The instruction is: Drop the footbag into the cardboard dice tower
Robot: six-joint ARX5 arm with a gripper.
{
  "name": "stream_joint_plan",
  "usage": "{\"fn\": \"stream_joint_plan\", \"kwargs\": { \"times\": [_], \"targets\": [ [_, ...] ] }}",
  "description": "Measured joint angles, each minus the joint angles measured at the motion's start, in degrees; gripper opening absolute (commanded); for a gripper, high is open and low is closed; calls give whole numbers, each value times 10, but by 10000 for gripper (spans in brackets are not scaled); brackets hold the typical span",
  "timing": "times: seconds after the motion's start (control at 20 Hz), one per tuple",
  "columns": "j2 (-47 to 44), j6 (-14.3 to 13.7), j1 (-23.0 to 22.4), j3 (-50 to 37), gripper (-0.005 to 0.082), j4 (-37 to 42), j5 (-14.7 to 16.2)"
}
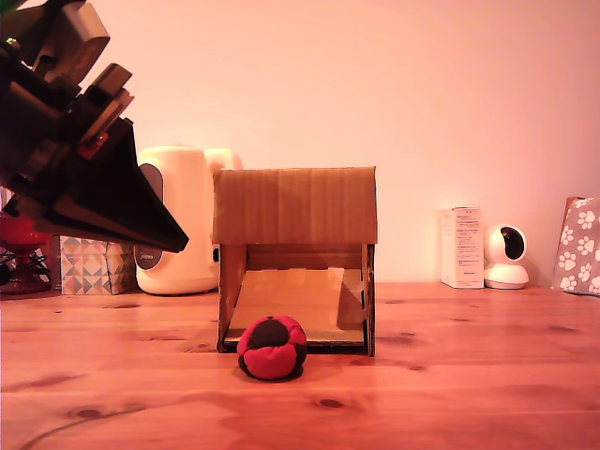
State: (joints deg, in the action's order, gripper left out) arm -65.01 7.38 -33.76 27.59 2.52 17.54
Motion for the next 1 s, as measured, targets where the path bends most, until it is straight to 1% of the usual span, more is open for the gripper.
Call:
{"fn": "stream_joint_plan", "kwargs": {
  "times": [0.1, 0.3, 0.35, 0.4, 0.45, 0.5, 0.55, 0.6, 0.65, 0.8, 1.0],
  "targets": [
    [-22, 0, -7, 0, -20, 28, 0],
    [-87, 0, -37, 0, -18, 103, 0],
    [-100, 0, -41, 0, 4, 121, 0],
    [-112, 0, -45, 0, 119, 138, 0],
    [-126, 1, -47, 0, 322, 156, 0],
    [-139, 1, -49, 0, 562, 174, 0],
    [-152, 1, -49, 0, 734, 190, 0],
    [-163, 1, -49, 0, 794, 203, -3],
    [-172, 1, -49, 0, 780, 213, -13],
    [-186, 2, -49, 0, 780, 240, -48],
    [-228, 2, -49, 0, 780, 296, -65]
  ]
}}
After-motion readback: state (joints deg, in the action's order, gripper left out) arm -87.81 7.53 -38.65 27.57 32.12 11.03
